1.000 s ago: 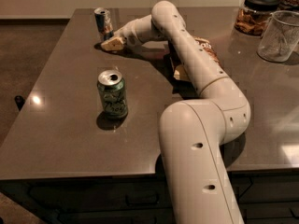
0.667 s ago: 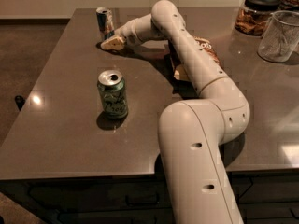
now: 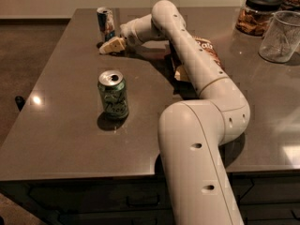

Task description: Move redbull can near green can

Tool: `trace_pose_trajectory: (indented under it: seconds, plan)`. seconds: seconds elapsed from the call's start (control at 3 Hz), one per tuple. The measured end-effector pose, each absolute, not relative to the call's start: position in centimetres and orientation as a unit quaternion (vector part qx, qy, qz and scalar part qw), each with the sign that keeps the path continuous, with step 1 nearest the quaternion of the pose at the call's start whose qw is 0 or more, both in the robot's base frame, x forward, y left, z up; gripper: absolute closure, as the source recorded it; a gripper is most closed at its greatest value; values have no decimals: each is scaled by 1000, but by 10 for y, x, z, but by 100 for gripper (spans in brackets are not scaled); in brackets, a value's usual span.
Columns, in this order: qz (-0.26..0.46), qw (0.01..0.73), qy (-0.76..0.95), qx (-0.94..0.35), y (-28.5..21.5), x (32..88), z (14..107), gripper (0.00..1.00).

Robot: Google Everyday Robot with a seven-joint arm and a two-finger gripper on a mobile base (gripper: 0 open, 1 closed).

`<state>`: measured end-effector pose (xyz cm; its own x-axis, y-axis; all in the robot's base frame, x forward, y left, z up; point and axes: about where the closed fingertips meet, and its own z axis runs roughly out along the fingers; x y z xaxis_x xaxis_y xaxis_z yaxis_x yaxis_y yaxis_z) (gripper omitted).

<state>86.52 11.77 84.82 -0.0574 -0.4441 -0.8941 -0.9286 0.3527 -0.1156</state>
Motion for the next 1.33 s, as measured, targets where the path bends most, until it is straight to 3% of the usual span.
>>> trace_pose_trajectory:
  seconds: [0.33, 1.33]
  plan:
    - [261, 464, 679, -506, 118, 865, 848, 0]
    - [161, 574, 630, -497, 85, 840, 1041, 0]
